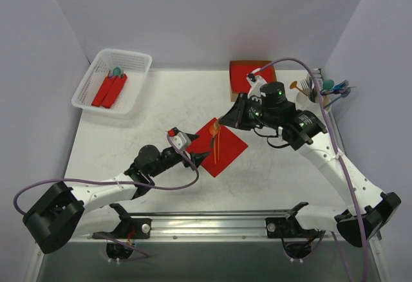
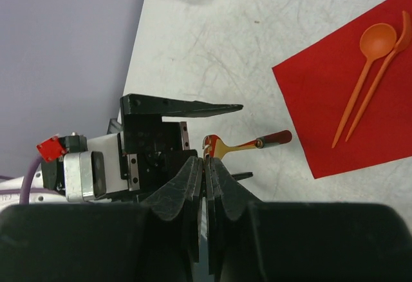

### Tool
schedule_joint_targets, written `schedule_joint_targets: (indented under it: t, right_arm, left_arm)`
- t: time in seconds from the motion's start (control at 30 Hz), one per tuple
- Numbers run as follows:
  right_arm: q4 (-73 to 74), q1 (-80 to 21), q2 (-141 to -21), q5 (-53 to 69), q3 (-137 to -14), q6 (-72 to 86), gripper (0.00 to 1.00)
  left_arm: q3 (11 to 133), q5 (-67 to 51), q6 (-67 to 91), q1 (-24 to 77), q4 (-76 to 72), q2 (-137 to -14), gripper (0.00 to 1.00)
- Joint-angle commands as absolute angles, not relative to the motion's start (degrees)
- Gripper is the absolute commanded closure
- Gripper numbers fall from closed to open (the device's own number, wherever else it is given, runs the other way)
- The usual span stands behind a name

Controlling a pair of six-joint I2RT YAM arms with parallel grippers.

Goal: Place the utensils on the paper napkin and roll it up
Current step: Place the utensils on the napkin.

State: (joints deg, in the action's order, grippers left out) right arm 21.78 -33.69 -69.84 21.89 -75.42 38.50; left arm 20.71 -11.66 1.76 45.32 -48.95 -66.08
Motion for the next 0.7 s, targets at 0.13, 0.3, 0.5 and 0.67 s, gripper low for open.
schedule_joint_targets:
  t: [0.13,0.3,0.5,0.67]
  right_arm:
    - [21.4,-38.1,-70.0,21.2,-76.6,37.0,1.00]
    - [20.9,-39.4,-69.6,21.2,-76.4,37.5,1.00]
    - [19.4,-40.6,-69.6,21.8,-75.5,38.3,1.00]
    - [18.8,-40.9,-69.8,22.9,-75.3,38.4,1.00]
  left_arm:
    - [21.7,-16.8,-1.4,45.7,-53.8,-67.3,0.21]
    - [22.1,-16.6,-1.7,45.7,-52.8,-67.4,0.25]
    - [22.8,-16.8,-1.7,45.6,-51.7,-68.1,0.34]
    - [23.7,-16.6,-1.8,45.6,-49.7,-68.6,0.41]
